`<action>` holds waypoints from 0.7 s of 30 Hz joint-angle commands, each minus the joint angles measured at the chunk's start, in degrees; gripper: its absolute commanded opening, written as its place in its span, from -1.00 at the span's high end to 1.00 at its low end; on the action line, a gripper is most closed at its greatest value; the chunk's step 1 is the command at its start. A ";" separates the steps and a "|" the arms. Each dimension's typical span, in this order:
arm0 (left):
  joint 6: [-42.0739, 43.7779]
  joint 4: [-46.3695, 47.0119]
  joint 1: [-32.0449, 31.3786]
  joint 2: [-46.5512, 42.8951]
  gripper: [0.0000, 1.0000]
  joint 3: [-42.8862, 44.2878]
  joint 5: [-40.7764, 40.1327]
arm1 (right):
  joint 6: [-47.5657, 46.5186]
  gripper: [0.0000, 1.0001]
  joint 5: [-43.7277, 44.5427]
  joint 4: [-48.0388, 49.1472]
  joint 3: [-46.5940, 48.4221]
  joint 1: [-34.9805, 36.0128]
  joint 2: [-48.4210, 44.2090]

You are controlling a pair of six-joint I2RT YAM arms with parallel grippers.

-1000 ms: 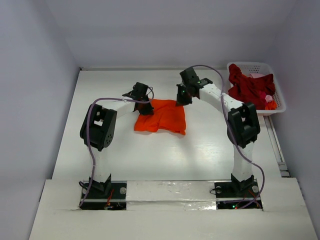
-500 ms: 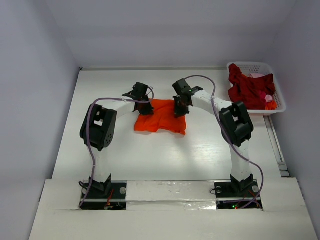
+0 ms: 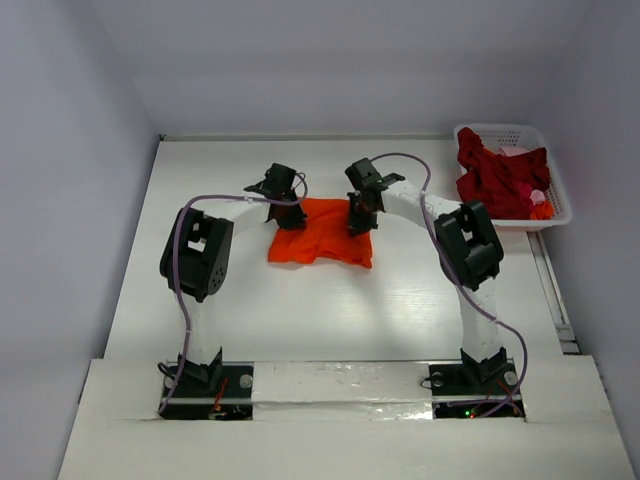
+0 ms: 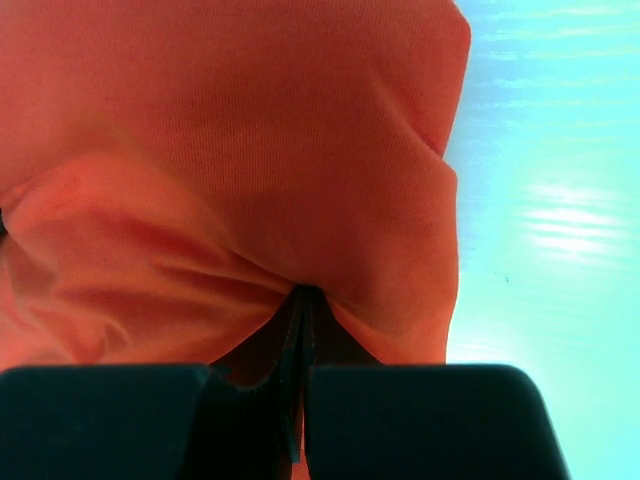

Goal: Fold and stack the t-shirts
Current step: Smooth out wrinkles on the folded tshirt

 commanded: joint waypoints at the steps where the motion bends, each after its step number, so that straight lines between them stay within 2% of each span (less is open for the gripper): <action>1: 1.06 -1.72 0.40 0.63 0.94 2.08 -1.20 | -0.21 1.00 1.82 -1.26 0.24 -1.80 5.49; 11: 1.33 -2.59 0.40 2.56 0.94 4.88 -0.85 | -0.65 1.00 0.15 -4.33 6.48 -4.88 7.95; 21: 1.94 -4.09 0.92 5.46 0.94 9.37 -0.77 | -1.27 1.00 -0.03 -5.13 7.36 -5.94 7.43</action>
